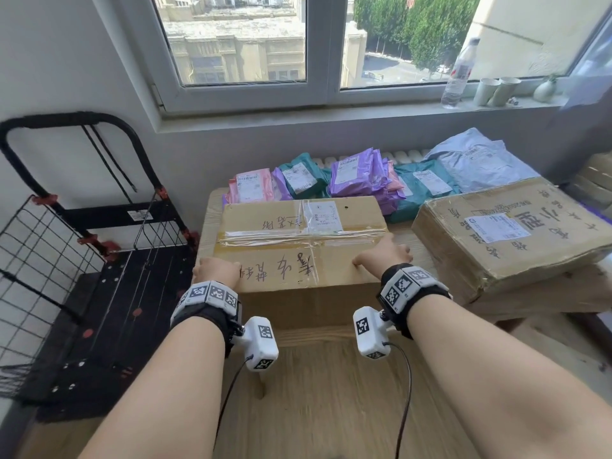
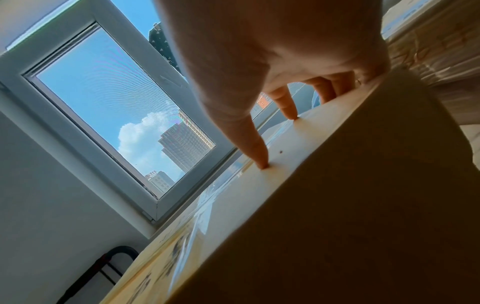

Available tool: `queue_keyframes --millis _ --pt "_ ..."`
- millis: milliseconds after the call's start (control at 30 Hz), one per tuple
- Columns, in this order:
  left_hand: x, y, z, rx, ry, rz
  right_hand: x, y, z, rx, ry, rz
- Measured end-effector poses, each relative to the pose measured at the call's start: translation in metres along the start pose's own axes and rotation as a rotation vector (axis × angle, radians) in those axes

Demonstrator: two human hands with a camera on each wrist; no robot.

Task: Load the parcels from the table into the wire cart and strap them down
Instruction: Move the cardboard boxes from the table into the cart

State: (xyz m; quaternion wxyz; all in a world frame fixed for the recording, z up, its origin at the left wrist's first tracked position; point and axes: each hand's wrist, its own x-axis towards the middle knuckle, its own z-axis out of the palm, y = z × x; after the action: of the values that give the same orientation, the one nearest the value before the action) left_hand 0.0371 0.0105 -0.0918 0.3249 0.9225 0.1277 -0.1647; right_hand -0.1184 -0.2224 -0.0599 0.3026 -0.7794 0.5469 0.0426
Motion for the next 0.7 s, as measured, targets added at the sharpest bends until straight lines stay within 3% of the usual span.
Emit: queue_keyframes --millis 400,700 --pt "-0.004 -0.027 -0.050 -0.164 0.029 0.025 -0.049 -0.042 0.002 0.048 0.207 -0.089" --pt "0.028 -0.072 -0.190 -0.212 0.094 0.130 -0.145 -0.139 0.040 0.071 0.220 -0.179"
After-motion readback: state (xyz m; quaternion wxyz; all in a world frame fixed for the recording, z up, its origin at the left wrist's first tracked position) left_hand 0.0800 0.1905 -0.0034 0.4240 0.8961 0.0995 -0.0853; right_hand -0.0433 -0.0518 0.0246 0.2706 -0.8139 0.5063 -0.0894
